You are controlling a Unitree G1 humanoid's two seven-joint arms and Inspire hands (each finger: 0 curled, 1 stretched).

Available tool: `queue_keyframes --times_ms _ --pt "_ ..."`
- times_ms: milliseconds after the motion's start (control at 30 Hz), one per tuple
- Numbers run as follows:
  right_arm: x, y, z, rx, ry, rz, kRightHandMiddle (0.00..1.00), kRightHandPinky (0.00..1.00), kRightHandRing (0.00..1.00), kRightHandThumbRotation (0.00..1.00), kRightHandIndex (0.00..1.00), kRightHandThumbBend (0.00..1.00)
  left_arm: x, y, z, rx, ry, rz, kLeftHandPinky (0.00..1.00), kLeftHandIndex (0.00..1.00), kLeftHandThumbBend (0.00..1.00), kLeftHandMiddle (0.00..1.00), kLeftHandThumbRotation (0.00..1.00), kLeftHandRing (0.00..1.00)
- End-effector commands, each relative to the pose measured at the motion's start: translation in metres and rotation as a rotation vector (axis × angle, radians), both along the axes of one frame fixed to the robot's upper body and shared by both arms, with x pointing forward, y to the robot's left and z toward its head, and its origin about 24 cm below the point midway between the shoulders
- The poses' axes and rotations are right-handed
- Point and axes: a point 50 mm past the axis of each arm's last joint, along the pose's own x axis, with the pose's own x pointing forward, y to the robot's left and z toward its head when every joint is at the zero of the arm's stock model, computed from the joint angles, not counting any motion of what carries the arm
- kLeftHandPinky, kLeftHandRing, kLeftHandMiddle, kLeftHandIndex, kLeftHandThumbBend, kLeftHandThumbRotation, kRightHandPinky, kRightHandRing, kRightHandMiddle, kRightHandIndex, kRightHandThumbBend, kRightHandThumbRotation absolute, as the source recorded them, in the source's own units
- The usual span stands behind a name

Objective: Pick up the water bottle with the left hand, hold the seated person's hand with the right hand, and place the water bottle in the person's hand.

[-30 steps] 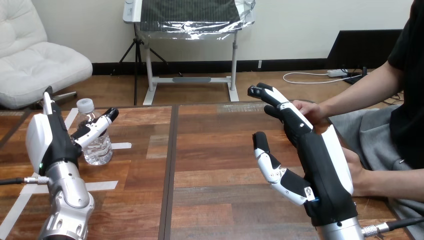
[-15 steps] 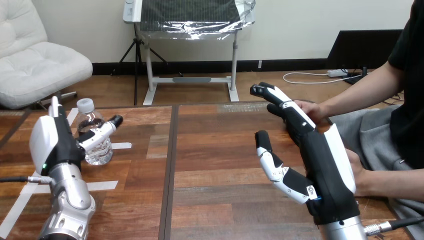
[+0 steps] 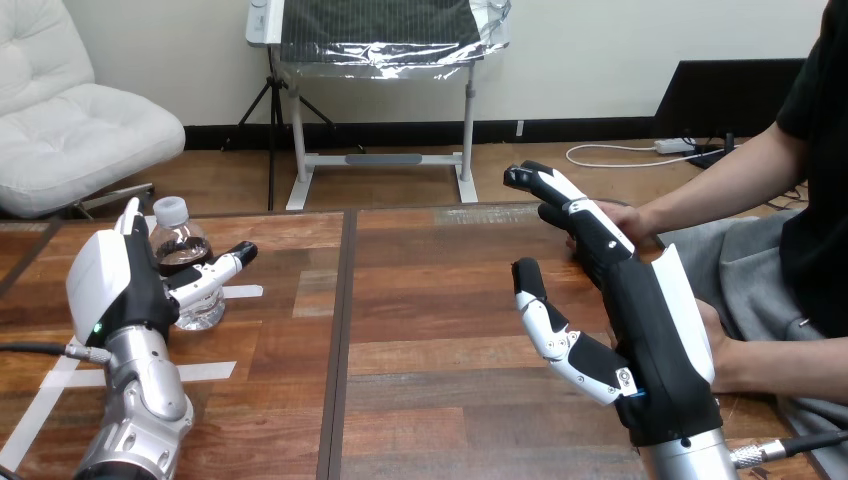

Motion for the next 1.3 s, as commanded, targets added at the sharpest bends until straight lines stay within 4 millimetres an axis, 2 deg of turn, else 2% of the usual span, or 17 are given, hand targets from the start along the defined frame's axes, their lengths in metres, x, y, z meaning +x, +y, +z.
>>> queue_keyframes --times_ms 0,733,1267 --pt "0.0080 -0.0001 0.0125 -0.006 -0.072 0.017 0.91 0.89 0.91 0.00 0.83 0.15 0.0246 -0.0050 0.0368 0.075 -0.110 -0.038 0.85 0.90 0.92 0.91 0.51 0.91" --pt "0.0075 -0.0004 0.0126 -0.013 -0.066 0.017 0.90 0.88 0.90 0.00 0.83 0.16 0.0322 -0.0084 0.0424 0.152 -0.084 -0.051 0.80 0.86 0.91 0.89 0.47 0.86" --pt "0.0069 -0.0017 0.0121 -0.014 -0.061 0.016 0.90 0.87 0.90 0.00 0.82 0.17 0.0337 -0.0090 0.0403 0.161 -0.054 -0.040 0.79 0.86 0.89 0.87 0.49 0.85"
